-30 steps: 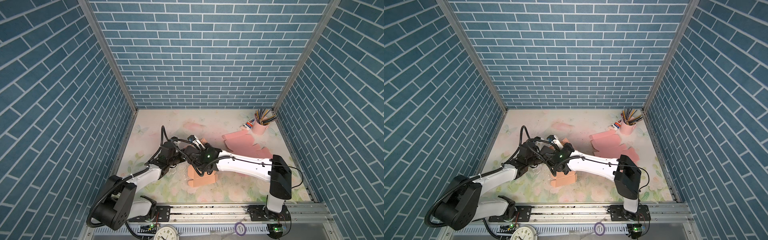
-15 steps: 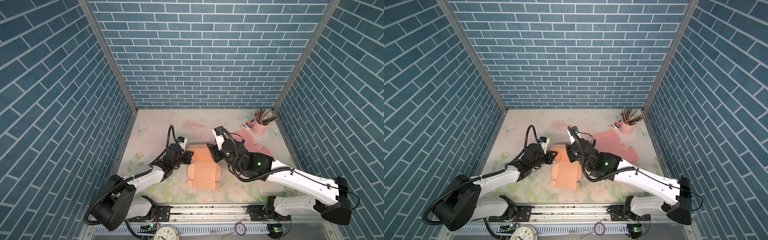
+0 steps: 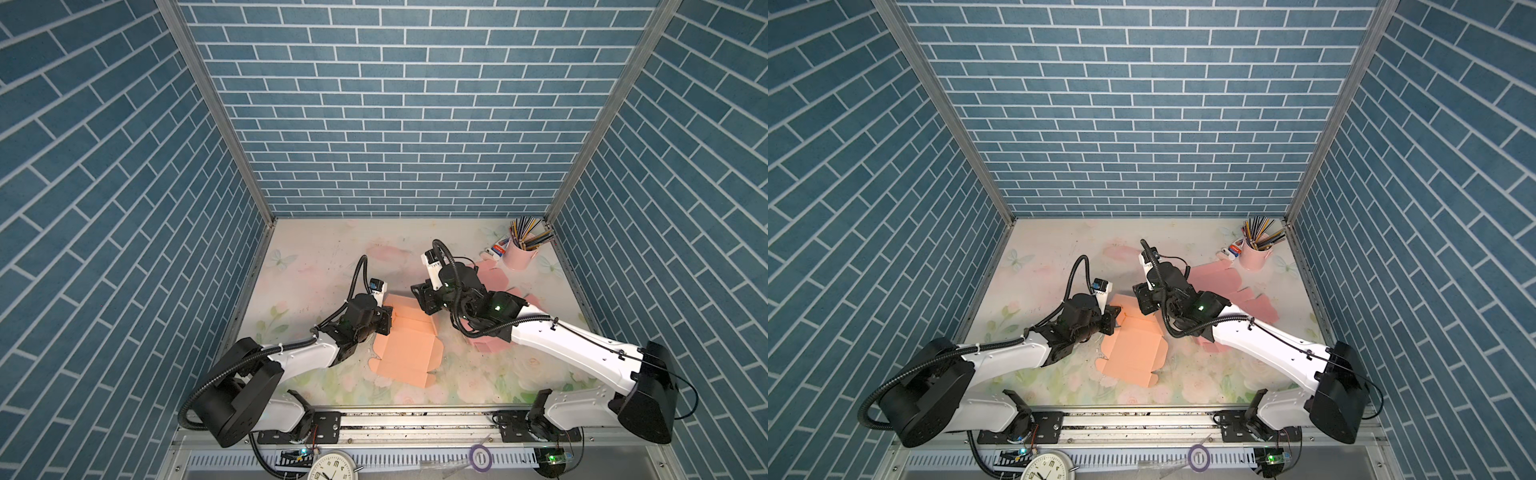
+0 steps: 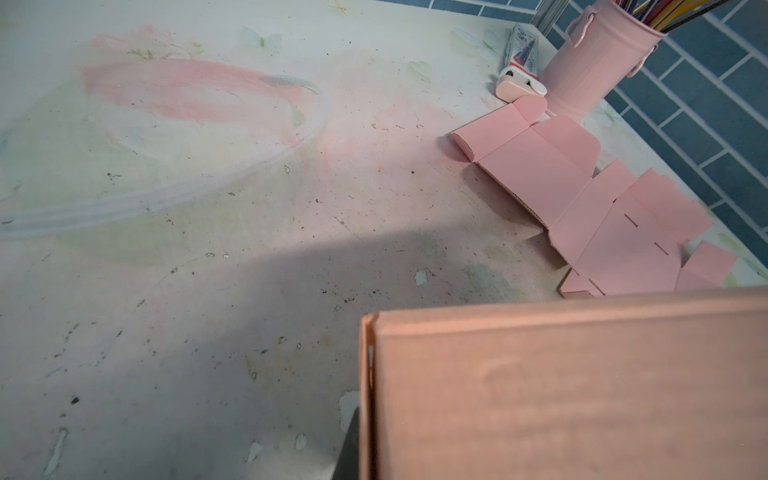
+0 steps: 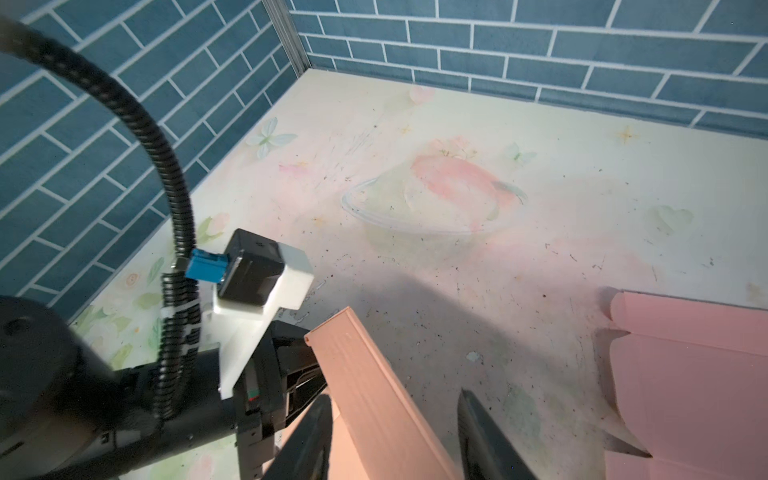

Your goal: Fold the paper box

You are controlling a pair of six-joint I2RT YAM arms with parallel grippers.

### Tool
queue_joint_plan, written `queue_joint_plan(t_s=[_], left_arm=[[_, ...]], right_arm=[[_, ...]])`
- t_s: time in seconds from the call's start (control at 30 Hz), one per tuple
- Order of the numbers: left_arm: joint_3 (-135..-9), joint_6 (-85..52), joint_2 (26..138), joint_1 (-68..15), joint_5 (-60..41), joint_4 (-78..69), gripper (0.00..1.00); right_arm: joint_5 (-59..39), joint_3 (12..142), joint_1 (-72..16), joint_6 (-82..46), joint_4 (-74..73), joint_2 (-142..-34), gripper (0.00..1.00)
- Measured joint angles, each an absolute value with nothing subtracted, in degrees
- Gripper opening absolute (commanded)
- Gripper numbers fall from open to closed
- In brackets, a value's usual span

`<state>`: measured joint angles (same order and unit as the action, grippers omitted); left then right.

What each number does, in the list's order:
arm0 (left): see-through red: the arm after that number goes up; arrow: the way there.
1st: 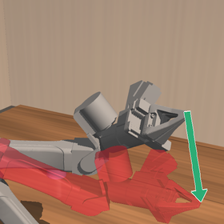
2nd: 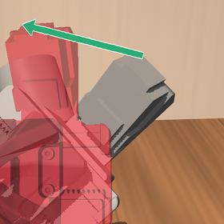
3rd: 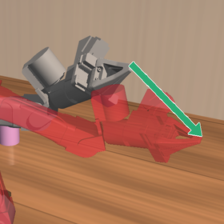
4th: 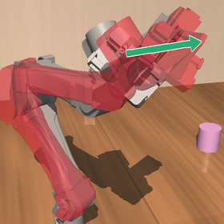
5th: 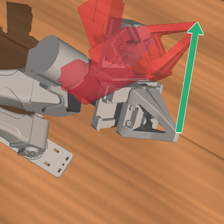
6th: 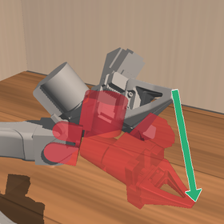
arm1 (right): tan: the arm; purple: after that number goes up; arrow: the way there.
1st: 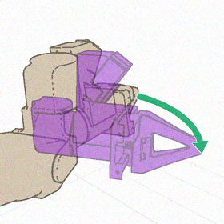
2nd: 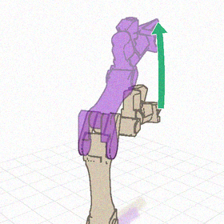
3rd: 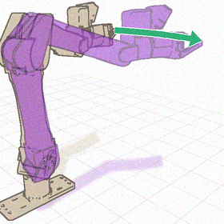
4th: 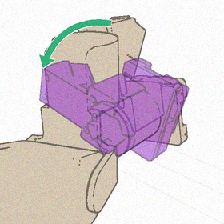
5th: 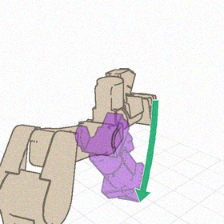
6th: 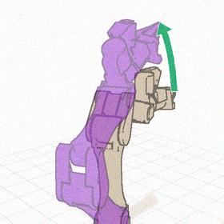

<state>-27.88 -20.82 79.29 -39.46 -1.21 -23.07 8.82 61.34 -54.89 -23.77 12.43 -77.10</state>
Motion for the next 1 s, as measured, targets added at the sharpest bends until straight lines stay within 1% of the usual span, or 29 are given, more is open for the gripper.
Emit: queue_joint_plan(t_s=[0.27, 0.43, 0.7, 0.87, 1.0], left_arm=[[-29.67, -19.62, 84.20, -41.17, 4.25, -23.38, 0.07], [-29.69, -19.51, 85.10, -41.93, 6.02, -24.27, 0.14], [-28.86, -19.70, 84.99, -42.00, 7.05, -25.96, 0.17], [-27.22, -19.90, 84.16, -42.04, 7.27, -26.61, 0.20], [-25.21, -20.51, 83.29, -42.04, 7.22, -27.75, 0.24]], right_arm=[[4.75, 60.29, -53.98, -24.18, 12.01, -81.08, 0.47], [3.60, 60.12, -53.98, -24.21, 12.29, -81.52, 0.47], [2.59, 60.03, -53.98, -24.16, 14.52, -81.56, 0.48], [1.41, 60.03, -53.98, -23.88, 15.22, -82.24, 0.50], [1.08, 60.31, -54.26, -23.09, 16.38, -83.11, 0.54]])
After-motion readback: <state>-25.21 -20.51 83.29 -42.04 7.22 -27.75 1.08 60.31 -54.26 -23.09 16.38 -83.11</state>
